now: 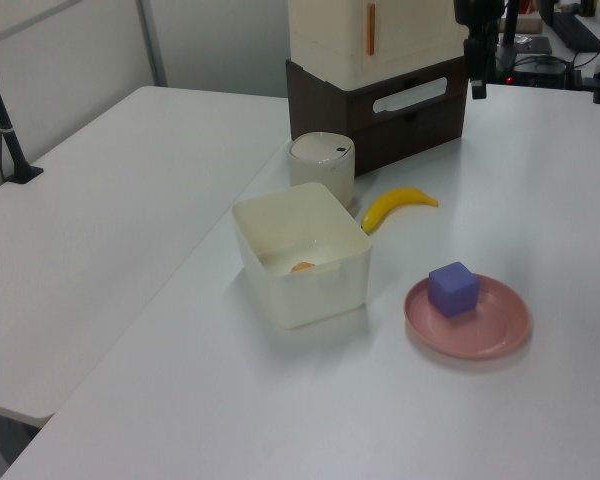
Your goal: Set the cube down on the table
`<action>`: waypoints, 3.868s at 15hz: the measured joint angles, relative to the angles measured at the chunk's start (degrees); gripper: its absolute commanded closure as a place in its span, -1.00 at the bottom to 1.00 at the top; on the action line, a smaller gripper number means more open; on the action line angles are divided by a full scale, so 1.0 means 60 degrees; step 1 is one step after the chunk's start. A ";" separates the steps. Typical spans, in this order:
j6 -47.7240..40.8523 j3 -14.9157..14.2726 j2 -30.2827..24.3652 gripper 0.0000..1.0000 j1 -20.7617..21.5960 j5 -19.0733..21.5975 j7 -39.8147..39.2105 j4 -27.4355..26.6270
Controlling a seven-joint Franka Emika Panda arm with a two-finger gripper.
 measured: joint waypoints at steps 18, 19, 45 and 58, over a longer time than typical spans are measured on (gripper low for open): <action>0.1562 0.3538 0.0619 -0.92 0.0296 -0.1058 0.3053 -0.2550; 0.1819 0.3538 0.0659 -0.90 0.0296 -0.1297 0.3054 -0.2741; 0.2896 0.4029 0.2810 -1.00 0.1270 -0.3572 0.4379 -0.2771; 0.2896 0.3970 0.3530 0.41 0.1107 -0.4073 0.4729 -0.2320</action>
